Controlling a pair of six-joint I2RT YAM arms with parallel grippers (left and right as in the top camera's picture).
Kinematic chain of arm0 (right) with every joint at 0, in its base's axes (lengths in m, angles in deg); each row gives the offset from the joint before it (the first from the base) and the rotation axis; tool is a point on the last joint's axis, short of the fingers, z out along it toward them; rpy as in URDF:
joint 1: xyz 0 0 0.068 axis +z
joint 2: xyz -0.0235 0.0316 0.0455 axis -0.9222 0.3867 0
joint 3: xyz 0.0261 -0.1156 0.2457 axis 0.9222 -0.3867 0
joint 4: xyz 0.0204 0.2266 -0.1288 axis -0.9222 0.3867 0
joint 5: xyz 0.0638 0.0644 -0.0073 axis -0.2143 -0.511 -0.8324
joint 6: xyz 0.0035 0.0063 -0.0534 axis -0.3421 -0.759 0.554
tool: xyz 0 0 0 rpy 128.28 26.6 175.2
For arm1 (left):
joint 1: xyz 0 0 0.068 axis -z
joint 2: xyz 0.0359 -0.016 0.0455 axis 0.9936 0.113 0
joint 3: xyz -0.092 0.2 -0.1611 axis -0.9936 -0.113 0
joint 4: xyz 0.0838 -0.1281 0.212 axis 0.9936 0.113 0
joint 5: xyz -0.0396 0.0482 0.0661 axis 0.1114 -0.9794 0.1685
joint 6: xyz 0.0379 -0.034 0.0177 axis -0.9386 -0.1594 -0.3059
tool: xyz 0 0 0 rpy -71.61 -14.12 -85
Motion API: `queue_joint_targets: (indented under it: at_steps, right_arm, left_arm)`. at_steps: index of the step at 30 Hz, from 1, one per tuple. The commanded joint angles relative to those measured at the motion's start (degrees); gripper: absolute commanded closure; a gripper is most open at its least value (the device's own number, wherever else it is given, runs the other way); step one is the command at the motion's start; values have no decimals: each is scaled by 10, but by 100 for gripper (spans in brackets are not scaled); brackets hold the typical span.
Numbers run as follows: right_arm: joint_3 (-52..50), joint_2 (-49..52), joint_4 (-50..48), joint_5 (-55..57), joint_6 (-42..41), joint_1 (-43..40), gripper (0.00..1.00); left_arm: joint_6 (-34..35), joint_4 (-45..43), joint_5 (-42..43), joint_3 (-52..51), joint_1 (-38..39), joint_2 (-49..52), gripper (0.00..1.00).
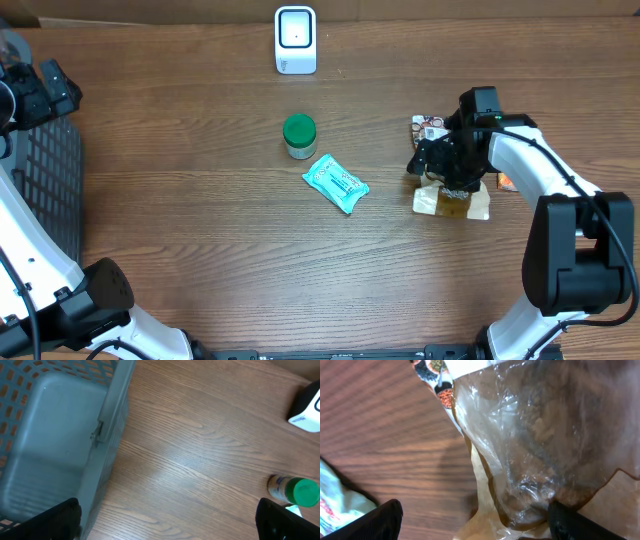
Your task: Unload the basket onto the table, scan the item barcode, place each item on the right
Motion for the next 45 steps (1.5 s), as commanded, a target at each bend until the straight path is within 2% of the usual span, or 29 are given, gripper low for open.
queue_joint_targets:
  at_steps: [1,5,6,8,9,10,15,18,23,25,28,34,38,41,45]
  right_arm:
    - [45,-15,26,-31,28,-17,9]
    - [105,-59,84,-41,33,-55,8]
    - [111,-66,92,-41,35,-67,8]
    - [113,-74,97,-41,35,-95,8]
    - [113,-74,99,-41,35,-111,9]
    - [113,-73,101,-41,35,-126,9]
    - [112,-59,116,-42,35,-176,9]
    - [112,-50,118,-52,54,-180,9]
    - [111,-36,116,-55,63,-176,14]
    - [96,-26,97,-56,63,-177,23]
    - [76,-18,76,-57,62,-177,24]
    - [55,-9,52,-56,62,-177,24]
    - [43,-6,33,-57,62,-177,25]
    - [24,-4,10,-57,62,-177,30]
    - [-7,-3,-26,-59,62,-169,31]
  left_arm:
    - [37,-1,23,7,7,-7,0]
    - [53,-1,107,7,8,-7,0]
    - [52,-4,136,7,8,-7,3]
    - [53,-6,195,6,12,-3,54]
    - [53,-7,223,4,19,0,82]
    - [60,-5,237,2,28,1,96]
    - [78,-18,215,-41,135,10,96]
    - [79,-74,222,-97,232,15,96]
    - [113,-207,227,-210,358,17,96]
    - [121,-336,279,-292,433,25,96]
    - [153,-425,295,-337,479,40,96]
    - [186,-529,316,-349,553,110,96]
    - [210,-573,311,-349,582,155,96]
    - [239,-600,312,-349,588,181,96]
    - [243,-608,306,-349,589,196,96]
